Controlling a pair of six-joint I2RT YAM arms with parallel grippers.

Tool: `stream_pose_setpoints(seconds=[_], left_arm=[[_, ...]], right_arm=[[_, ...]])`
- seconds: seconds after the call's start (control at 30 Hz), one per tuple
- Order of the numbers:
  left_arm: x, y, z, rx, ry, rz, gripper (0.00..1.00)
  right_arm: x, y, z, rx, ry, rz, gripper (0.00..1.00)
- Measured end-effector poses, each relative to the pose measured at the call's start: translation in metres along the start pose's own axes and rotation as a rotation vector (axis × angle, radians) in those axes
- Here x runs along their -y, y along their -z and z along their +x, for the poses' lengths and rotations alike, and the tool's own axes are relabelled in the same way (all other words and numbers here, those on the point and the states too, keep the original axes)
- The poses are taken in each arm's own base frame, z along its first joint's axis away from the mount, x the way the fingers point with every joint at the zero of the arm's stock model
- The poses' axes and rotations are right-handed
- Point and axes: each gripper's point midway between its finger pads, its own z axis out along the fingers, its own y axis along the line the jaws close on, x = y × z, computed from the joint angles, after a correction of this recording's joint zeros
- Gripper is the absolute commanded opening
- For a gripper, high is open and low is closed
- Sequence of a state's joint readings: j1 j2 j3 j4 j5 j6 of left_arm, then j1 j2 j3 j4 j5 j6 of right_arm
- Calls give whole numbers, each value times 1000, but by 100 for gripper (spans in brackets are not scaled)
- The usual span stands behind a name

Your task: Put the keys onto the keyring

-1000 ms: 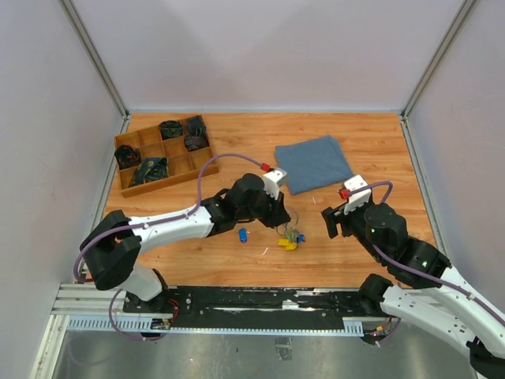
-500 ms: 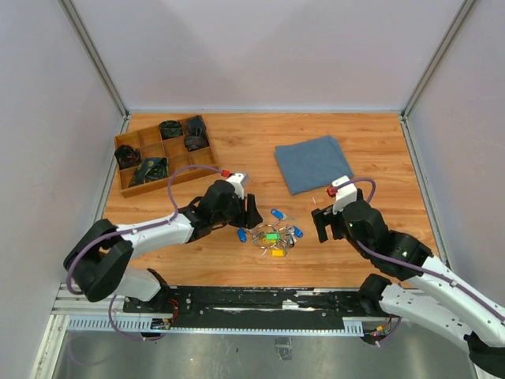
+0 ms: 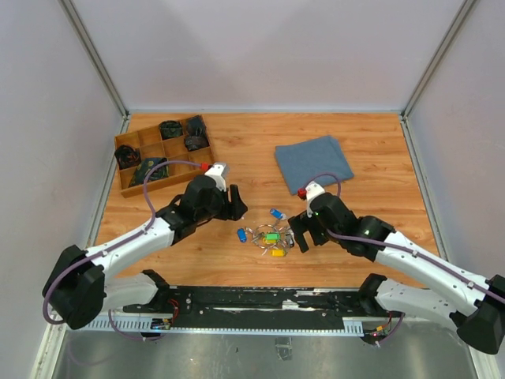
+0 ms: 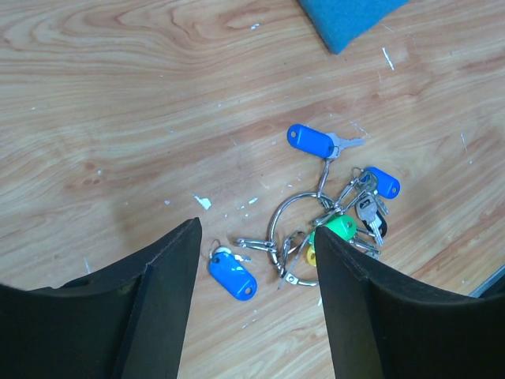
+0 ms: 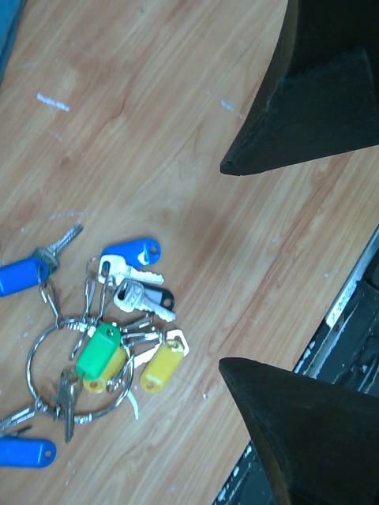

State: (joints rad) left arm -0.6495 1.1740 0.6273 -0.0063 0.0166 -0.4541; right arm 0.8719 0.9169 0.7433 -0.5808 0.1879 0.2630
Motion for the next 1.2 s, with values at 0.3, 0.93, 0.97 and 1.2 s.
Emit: stream_pose_setpoints(seconds=[0.3,0.93,0.97,1.2], left_arm=[[-16,21,-8,30,14,-64,63],[-30,108,-69,249,-25,-220,64],[-31,109,-70,252,-27,-228,64],[-38,114,-68,254,-37,-262,64]], right_arm=[[-29,-18,-8,-50,-38,-147,59],[-108,-145,-68,-322,144,-398,31],[-109,-150,-68,-328,150,-404,31],[-113,-167,-56,-404,173,-421,31]])
